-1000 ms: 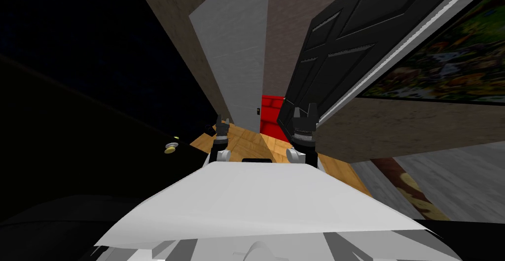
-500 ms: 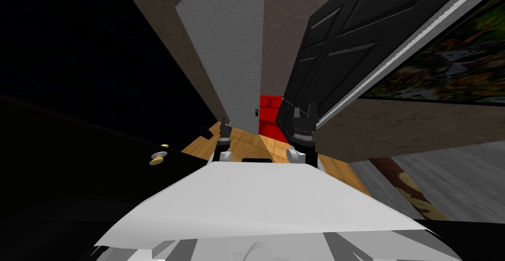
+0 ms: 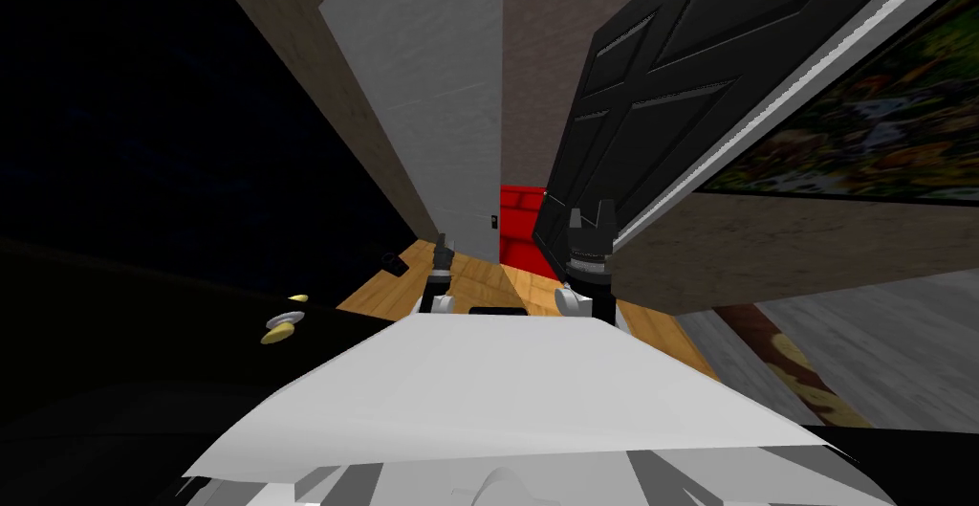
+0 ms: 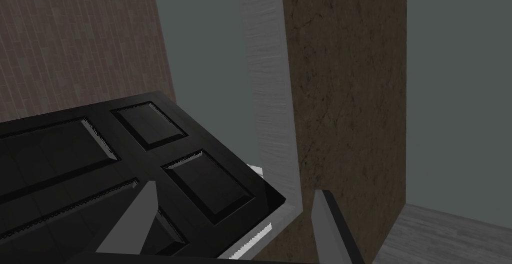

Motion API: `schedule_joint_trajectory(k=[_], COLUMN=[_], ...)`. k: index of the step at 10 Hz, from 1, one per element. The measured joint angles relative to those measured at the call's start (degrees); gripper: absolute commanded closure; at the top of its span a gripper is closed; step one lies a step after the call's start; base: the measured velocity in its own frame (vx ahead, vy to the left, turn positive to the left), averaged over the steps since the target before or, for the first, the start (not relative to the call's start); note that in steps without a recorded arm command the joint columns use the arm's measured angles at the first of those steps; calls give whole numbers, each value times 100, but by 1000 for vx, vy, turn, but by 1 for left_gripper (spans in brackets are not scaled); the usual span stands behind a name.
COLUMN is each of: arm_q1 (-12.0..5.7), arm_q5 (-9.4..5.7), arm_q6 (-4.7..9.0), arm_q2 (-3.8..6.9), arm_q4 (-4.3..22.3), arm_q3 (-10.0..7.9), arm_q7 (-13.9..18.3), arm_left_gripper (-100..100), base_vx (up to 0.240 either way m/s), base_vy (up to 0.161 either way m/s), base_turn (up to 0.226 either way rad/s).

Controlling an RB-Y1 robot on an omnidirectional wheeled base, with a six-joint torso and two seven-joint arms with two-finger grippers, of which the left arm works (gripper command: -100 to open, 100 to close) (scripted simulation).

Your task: Push the door open

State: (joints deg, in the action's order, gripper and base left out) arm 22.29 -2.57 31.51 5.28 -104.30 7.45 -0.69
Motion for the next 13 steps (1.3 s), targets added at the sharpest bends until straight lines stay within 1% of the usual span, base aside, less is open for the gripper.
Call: schedule_joint_trajectory(k=[1,3,5,6,7,8,9,11,13], arm_q1=[-8,-52,-72,-102,-136,-159,-163,-230,-278], arm_q5=[-1,14,28,41,42,50,50,59,73], arm_q6=[41,112,145,186,246,280,302,387,444], arm_q2=[22,22,26,9,22,17,36,37,26], arm_q4=[122,388,586,740,907,1033,1132,1435,1681], arm_q3=[8,46,84,110,119,137,149,175,211], arm_q7=[14,15,15,7,14,15,26,38,36], arm_left_gripper=[-100,-100,-100,-100,-100,-100,-100,-100,-100], base_vx=[87,107,96,101,95,93,109,111,100], base_vy=[-4,-8,3,-9,-19,0,8,7,-1], base_turn=[-60,-60,-64,-62,-53,-52,-65,-60,-61])
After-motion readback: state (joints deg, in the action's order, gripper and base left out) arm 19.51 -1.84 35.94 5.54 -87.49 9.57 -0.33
